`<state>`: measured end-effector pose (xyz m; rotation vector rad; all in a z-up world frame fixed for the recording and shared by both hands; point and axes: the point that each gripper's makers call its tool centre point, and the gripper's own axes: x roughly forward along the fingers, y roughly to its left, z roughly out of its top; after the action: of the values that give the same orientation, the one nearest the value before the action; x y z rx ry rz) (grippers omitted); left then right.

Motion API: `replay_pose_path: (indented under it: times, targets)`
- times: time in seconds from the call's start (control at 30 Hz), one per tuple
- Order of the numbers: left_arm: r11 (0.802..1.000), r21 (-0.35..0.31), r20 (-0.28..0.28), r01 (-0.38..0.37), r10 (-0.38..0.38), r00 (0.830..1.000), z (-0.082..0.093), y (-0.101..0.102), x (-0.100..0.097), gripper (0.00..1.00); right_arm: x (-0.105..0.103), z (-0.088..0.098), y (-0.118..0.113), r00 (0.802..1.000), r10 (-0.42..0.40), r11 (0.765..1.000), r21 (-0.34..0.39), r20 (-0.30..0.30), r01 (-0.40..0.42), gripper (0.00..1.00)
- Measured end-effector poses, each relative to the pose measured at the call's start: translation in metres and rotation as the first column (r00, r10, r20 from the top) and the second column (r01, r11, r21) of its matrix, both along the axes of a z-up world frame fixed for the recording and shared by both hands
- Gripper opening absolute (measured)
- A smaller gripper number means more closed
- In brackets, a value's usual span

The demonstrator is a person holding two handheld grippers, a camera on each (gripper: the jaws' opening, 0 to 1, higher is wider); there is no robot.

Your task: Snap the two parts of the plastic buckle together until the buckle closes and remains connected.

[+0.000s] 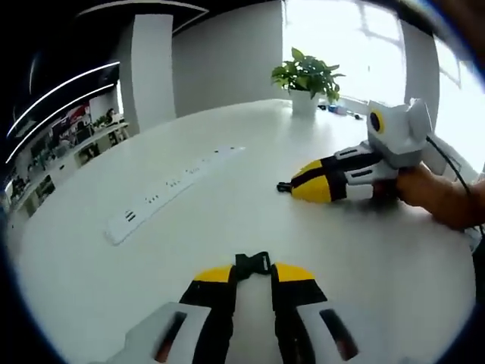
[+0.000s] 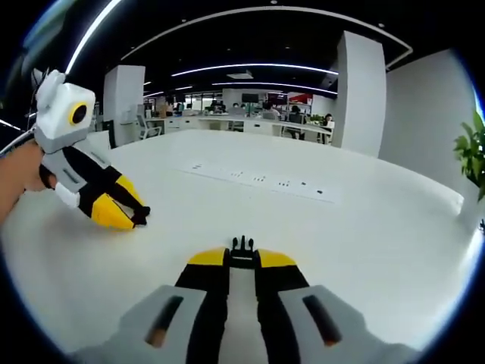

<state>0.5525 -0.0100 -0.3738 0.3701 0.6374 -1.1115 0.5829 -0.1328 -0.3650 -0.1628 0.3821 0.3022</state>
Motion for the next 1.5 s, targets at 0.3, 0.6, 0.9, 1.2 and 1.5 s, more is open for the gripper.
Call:
replay_pose_path:
  times: [0.3, 0.6, 0.9, 1.2, 1.5]
  targets:
    - [0.983, 0.025, -0.024, 0.184, -0.183, 0.983, 0.0, 0.004, 0.011, 0.17, 0.006, -0.002, 0.001, 1.0, 0.008, 1.0, -0.007, 0.004, -0.008, 0.12]
    - [0.981, 0.017, -0.02, 0.196, -0.195, 0.981, -0.001, 0.004, 0.022, 0.17, 0.004, -0.001, 0.0, 1.0, 0.008, 1.0, -0.011, 0.005, -0.008, 0.12]
    - [0.997, 0.017, -0.086, -0.079, 0.08, 0.993, 0.0, 0.014, 0.019, 0.54, 0.001, 0.0, 0.0, 1.0, 0.008, 1.0, -0.011, 0.007, -0.008, 0.12]
    - [0.907, -0.005, -0.089, -0.422, 0.42, 0.903, 0.0, 0.014, 0.004, 0.48, -0.003, 0.002, 0.001, 1.0, 0.013, 1.0, -0.016, 0.011, -0.013, 0.12]
    - [0.85, -0.018, -0.072, -0.527, 0.524, 0.848, 0.009, -0.003, -0.002, 0.35, 0.001, 0.002, 0.0, 1.0, 0.014, 1.0, -0.016, 0.01, -0.014, 0.12]
